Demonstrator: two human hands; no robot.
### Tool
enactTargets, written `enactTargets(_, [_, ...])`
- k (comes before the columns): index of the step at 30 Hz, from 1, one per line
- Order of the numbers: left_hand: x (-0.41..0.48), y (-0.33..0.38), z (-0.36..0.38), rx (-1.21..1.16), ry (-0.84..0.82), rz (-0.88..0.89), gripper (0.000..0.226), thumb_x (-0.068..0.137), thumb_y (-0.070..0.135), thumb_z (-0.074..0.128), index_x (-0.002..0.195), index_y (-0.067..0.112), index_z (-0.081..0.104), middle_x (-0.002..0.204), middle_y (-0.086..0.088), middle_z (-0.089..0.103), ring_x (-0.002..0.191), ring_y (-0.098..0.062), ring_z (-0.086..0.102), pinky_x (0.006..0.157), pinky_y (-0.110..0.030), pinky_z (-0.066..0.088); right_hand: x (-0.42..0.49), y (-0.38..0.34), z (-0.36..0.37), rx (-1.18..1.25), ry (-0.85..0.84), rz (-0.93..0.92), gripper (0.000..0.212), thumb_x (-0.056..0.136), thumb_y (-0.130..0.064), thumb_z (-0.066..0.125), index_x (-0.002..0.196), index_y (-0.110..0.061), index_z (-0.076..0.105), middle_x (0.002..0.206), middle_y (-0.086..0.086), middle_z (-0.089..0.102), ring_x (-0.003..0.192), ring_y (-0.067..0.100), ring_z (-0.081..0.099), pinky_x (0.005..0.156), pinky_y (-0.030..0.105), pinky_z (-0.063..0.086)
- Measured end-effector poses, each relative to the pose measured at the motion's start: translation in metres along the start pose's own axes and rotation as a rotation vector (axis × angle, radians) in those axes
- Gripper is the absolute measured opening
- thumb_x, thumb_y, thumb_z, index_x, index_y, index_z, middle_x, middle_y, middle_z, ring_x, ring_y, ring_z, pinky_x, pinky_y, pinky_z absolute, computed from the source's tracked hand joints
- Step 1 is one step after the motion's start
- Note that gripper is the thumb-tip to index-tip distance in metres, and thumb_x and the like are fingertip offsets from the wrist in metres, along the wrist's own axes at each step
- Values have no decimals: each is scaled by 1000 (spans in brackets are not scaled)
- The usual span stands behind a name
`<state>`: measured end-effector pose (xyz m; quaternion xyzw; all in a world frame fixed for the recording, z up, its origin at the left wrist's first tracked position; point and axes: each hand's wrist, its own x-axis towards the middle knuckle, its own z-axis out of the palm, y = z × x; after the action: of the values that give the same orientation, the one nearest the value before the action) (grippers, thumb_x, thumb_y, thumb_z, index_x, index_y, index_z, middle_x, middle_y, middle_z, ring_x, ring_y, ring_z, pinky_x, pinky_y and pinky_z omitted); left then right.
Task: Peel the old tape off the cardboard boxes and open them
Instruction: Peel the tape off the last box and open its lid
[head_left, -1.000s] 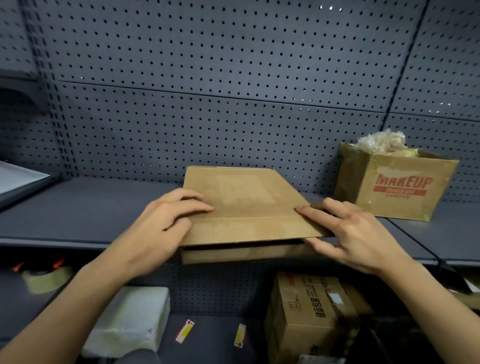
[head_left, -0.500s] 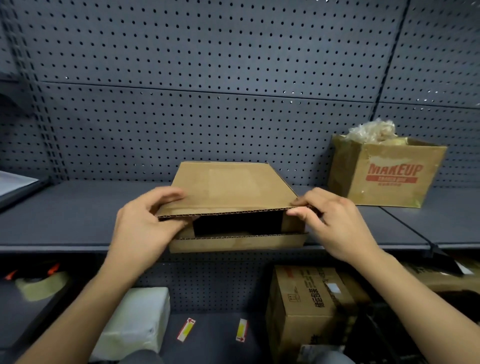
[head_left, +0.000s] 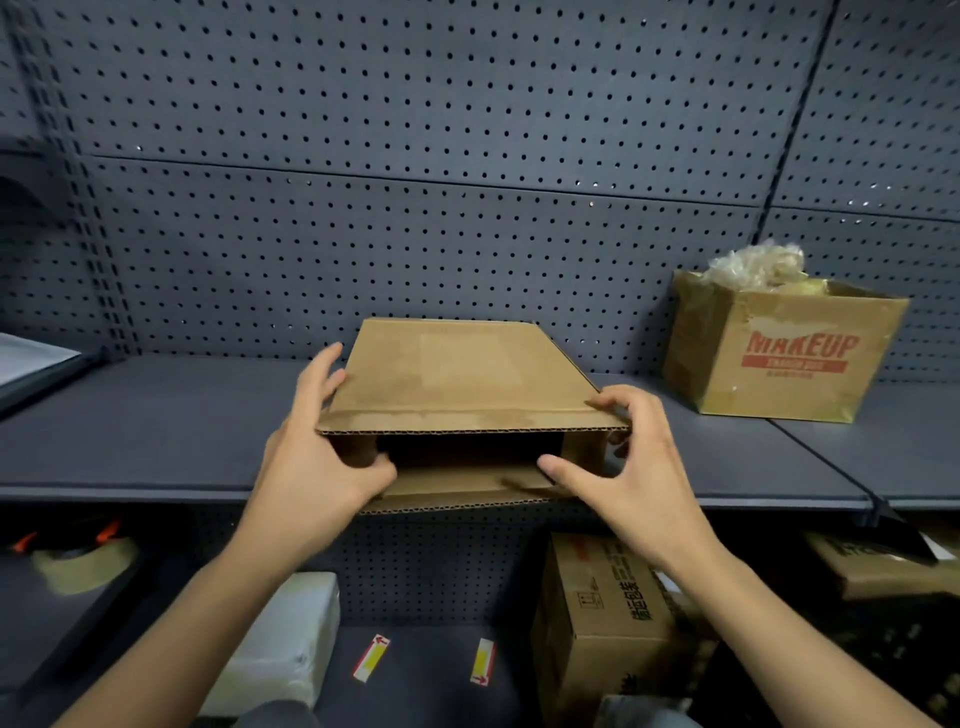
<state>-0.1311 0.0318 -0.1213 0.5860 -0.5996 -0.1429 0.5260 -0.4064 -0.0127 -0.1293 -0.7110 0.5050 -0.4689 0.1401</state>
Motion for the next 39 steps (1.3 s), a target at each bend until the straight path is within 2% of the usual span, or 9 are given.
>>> enactTargets(5, [-1,2,-6,63,-92,-24,93,80,4,72,145,51,24,112,33,50,85,17,53,64,-2,41,3,-9,11,78,192,123,100,69,-28,87,144,-39,23,118,-7,44,105,13,51,92,37,47])
enactTargets(9, [0,-3,-15,51,-188,-61,88,83,-1,64,148,46,28,105,4,68,55,-14,55,53,-22,48,1,-12,15,81,165,170,96,70,-25,83,142,-44,22,122,-4,46,112,21,52,96,45,47])
enactTargets(11, [3,-6,-22,90,-258,-42,88,86,-2,62,148,49,26,145,20,45,61,-16,56,59,-29,53,0,-11,9,56,95,166,88,74,-26,81,143,-42,28,125,-6,47,111,13,49,96,37,43])
enactTargets(14, [6,-5,-29,103,-382,-3,90,88,-6,57,142,58,25,149,46,6,83,5,61,63,-24,54,-3,-4,-11,76,14,128,66,80,-15,74,135,-42,48,122,-15,55,108,4,53,91,28,43])
enactTargets(17, [9,-8,-30,97,-421,42,91,88,-10,56,144,55,25,151,43,6,127,22,35,78,-10,47,-4,6,-31,164,-36,106,59,85,3,61,122,-43,63,110,-24,69,102,21,67,84,42,58])
enactTargets(20, [12,-8,-25,127,-452,61,89,88,-11,54,150,46,26,157,35,5,132,29,13,90,4,30,-1,13,-40,263,-68,153,62,89,13,51,120,-38,66,110,-23,70,98,40,65,79,63,54])
enactTargets(29, [19,3,-15,240,-555,78,88,90,-10,49,153,45,21,158,33,0,145,7,6,90,11,18,14,25,-47,752,-88,470,69,82,24,28,115,-18,72,114,12,71,101,31,66,75,46,61])
enactTargets(35, [22,13,-7,279,-701,81,91,88,-4,54,155,43,15,159,28,-6,147,6,-4,111,-6,6,13,26,-60,752,-60,554,42,99,-10,29,114,-8,68,111,27,66,96,36,60,76,52,59])
enactTargets(39, [23,29,-6,267,-759,50,87,74,30,46,154,42,17,160,25,-6,147,7,-6,122,-25,2,21,28,-64,170,-49,411,12,93,-32,66,92,-23,73,98,1,72,92,21,66,78,46,56])
